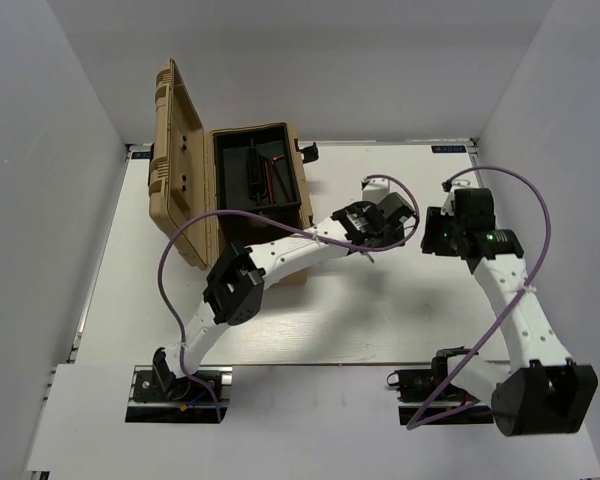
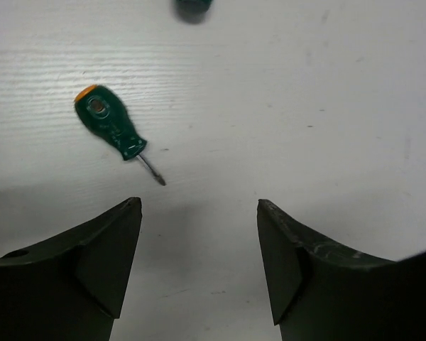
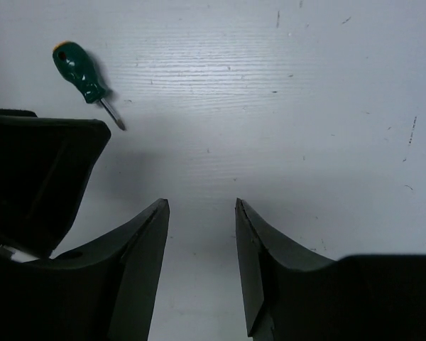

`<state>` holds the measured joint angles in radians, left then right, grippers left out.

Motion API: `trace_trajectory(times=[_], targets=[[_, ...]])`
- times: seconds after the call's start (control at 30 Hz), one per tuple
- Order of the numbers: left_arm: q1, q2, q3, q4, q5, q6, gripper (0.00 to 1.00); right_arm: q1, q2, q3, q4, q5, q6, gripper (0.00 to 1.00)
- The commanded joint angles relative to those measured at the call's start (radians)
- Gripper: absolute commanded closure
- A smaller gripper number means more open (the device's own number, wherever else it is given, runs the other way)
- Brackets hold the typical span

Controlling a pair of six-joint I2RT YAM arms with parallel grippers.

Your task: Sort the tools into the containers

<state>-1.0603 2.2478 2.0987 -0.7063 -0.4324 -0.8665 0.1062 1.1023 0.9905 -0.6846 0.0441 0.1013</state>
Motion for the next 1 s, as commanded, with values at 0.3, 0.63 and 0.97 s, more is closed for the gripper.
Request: trace_trajectory(times=[0.3,0.63,0.97], targets=[[0.037,0.102,0.087,-0.162,-0.124,-0.207,0.27,-0.096,-0.096,-0.118,0.088,-0.09,0.032,0.51],[0.055,0.222,0.161,-0.173,-0.17,-0.207,0.27,-0.146,-0.111,-0.142,0.079,-0.173,0.037,0.51],[0.056,0.269,0.17,-0.121,-0.216,-0.198,0.27,-0.154,-0.113,-0.148,0.076,-0.216,0.038,0.51]])
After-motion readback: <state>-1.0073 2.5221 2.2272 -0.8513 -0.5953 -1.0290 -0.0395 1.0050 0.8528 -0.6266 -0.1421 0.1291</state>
